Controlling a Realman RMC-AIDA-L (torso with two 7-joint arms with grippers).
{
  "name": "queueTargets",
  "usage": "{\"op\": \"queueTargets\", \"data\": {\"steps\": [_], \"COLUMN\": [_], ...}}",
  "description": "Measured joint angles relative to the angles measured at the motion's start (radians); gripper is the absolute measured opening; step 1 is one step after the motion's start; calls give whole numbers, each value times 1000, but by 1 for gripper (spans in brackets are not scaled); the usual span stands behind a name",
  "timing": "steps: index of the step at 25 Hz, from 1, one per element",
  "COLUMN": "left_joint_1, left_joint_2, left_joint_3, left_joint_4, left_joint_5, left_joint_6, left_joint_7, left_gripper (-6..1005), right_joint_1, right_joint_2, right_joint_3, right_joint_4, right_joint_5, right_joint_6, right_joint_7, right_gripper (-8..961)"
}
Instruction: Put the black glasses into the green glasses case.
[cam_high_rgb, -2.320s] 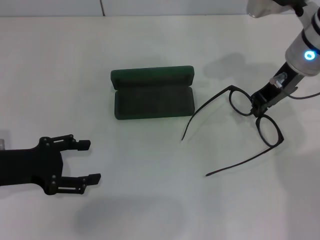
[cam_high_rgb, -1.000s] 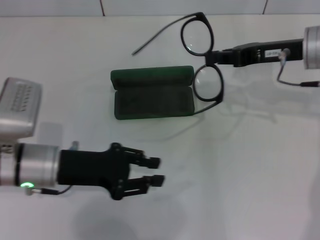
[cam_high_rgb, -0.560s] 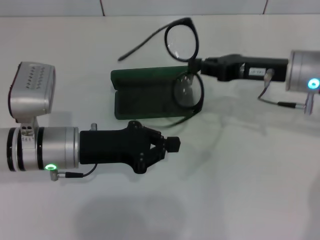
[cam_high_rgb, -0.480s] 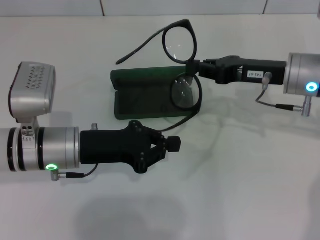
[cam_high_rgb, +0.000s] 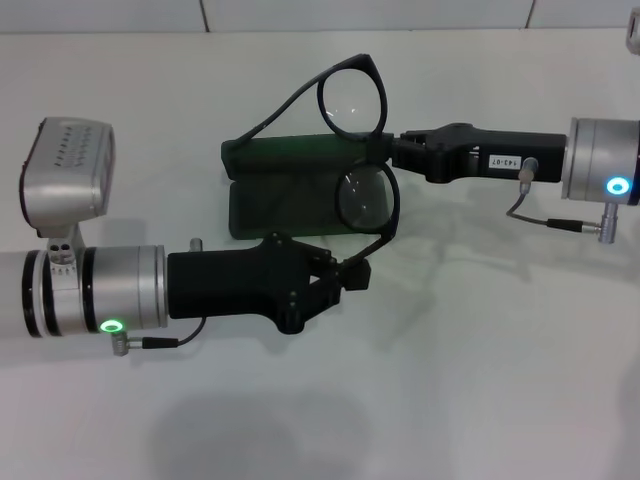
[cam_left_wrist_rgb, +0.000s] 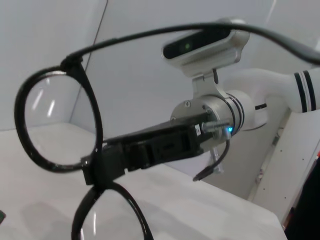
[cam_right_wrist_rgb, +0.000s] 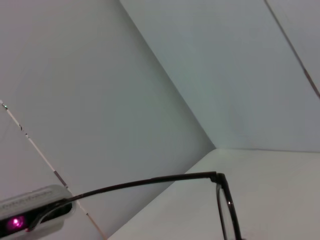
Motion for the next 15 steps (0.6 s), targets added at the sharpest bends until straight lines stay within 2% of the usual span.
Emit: {"op": "queueTargets", "data": {"steps": [15], "left_joint_1": [-40], "left_joint_2": [2], "left_joint_3": [-1], "left_joint_4": [2], "left_joint_5": [-47], "left_joint_6": [-3], "left_joint_7": [-3], "left_gripper": [5], "right_joint_1": [0], "right_joint_2": [0], "right_joint_3": [-94], "right_joint_4": [-14], "right_joint_5": [2], "right_joint_6": [-46], "right_joint_7": [-25], "right_gripper": [70]}}
